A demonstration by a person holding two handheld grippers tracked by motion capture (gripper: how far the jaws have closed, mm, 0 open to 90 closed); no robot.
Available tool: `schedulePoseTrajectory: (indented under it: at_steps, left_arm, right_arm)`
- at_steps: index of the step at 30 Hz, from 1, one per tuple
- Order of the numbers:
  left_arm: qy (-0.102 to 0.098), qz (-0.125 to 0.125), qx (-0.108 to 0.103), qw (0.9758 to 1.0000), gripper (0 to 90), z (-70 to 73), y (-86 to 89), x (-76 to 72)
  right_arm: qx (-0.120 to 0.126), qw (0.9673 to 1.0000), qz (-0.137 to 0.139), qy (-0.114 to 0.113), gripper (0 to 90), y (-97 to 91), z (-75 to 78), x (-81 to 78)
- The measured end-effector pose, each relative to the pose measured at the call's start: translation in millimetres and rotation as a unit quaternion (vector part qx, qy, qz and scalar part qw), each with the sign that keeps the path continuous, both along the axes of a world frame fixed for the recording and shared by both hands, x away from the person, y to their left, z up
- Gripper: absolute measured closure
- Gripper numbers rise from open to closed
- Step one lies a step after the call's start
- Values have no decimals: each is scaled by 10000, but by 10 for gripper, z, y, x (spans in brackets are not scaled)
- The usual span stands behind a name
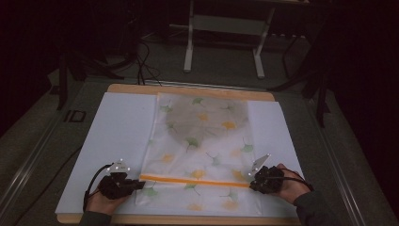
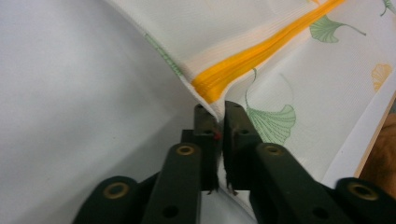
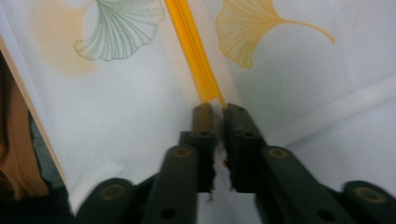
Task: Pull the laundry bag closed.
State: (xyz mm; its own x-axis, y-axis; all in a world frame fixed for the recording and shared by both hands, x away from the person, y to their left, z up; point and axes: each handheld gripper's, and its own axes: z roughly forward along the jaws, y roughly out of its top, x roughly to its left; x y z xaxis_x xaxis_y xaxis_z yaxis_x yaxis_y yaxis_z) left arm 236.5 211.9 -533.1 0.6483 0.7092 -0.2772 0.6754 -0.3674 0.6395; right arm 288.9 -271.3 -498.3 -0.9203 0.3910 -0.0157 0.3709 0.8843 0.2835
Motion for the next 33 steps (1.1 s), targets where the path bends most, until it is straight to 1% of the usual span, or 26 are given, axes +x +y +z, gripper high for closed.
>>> schedulePoseTrajectory:
  at_steps: [3,5,8,10,14,16,18,20,21,24,27,30,31,33]
  left_arm:
    - [-29,44,-20,10000,788,12,31,-11]
    - [-117,67,-44,9999,763,31,49,-23]
    - [-215,155,-30,9996,728,50,75,-32]
    - [-264,201,-34,9994,723,61,91,-37]
    - [-398,336,-55,9986,702,81,120,-45]
    - [-455,401,-62,9981,692,86,132,-44]
    - [-500,459,-13,9977,689,90,144,-42]
    - [-538,514,-19,9972,684,88,156,-36]
    - [-539,543,-10,9971,681,87,160,-34]
    - [-607,609,84,9963,669,84,165,-28]
    - [-672,666,145,9954,653,85,167,-24]
    - [-756,792,177,9938,642,81,165,-16]
    - [-786,829,199,9932,639,81,166,-10]
    - [-859,918,204,9919,634,80,164,2]
  right_arm:
    - [182,9998,-91,23,691,-24,-5,-3]
    - [249,9996,-145,1,663,-44,-8,-2]
    - [432,9987,-253,-46,627,-78,-3,-8]
    - [570,9977,-359,-84,604,-108,0,-7]
    - [880,9940,-622,-176,574,-179,0,0]
    - [1063,9915,-718,-232,569,-217,-1,7]
    - [1182,9886,-875,-313,557,-248,-7,9]
    - [1320,9848,-1063,-375,548,-282,-14,13]
    - [1412,9820,-1180,-413,547,-303,-15,15]
    - [1642,9723,-1562,-573,541,-368,-19,25]
    - [1786,9612,-1967,-742,541,-430,-36,40]
    - [1882,9535,-2195,-854,536,-480,-63,40]
    - [1933,9509,-2265,-843,531,-491,-71,36]
    - [2031,9464,-2342,-902,526,-510,-93,24]
